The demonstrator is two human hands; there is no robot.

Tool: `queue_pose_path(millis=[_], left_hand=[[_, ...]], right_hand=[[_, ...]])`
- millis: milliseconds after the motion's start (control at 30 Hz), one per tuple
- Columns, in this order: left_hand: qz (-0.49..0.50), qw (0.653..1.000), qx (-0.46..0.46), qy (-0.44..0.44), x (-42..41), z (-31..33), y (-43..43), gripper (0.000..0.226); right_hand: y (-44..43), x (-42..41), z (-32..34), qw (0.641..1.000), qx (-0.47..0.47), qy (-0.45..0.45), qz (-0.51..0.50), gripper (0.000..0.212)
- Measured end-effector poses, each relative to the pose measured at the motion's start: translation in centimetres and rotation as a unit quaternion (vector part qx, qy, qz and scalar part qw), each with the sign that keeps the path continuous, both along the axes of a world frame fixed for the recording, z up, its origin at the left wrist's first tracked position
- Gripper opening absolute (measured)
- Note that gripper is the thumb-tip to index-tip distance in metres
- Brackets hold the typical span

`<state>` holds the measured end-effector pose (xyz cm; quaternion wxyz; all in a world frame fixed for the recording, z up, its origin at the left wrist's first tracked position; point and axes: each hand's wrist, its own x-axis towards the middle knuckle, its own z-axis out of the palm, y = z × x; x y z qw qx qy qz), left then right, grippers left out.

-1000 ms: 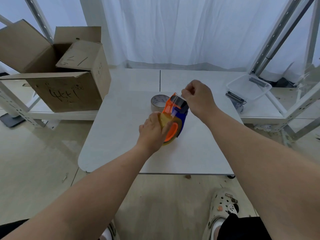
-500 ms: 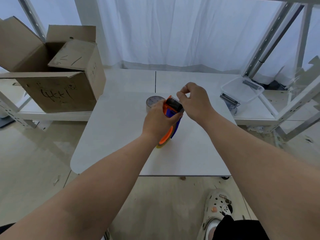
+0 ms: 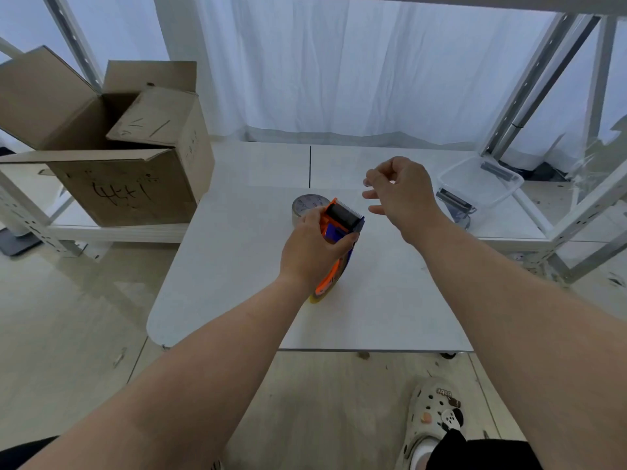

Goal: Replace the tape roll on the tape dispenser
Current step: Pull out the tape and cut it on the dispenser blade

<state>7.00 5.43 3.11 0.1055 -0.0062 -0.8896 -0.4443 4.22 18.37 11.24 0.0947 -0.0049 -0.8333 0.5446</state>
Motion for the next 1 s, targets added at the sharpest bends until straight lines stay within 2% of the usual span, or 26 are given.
queue_pose_path(millis=[333, 567, 700, 800, 900, 1000], left_hand=[[-0.001, 1.000, 0.013, 0.005, 1.0, 0.0, 0.2, 0.064], [-0.007, 1.000, 0.007, -0.013, 0.5, 0.3, 0.0, 0.056], [-0.009, 0.999, -0.009, -0.042, 0.1, 1.0, -0.4, 0.051], [-0.019, 0.999, -0.015, -0.043, 0.0, 1.9, -0.7, 0.057], [-0.024, 0.998, -0.048, -0.027, -0.6, 2.8, -1.2, 0.078], [-0.059, 0.997, -0.019, -0.039, -1.2, 3.4, -1.9, 0.082]], right_hand=[[-0.7, 0.3, 0.1, 1.000, -0.002, 0.028, -0.011, 0.010], [0.6, -0.4, 0.3, 0.997, -0.061, -0.048, 0.000, 0.009], [0.1, -0.3, 0.6, 0.996, -0.070, -0.060, 0.017, 0.008], [-0.7, -0.2, 1.2, 0.995, -0.079, -0.048, 0.024, 0.007], [-1.1, -0.3, 1.7, 0.995, -0.089, -0.035, 0.027, 0.006], [-1.5, -0.3, 1.7, 0.995, -0.089, -0.036, 0.029, 0.005]])
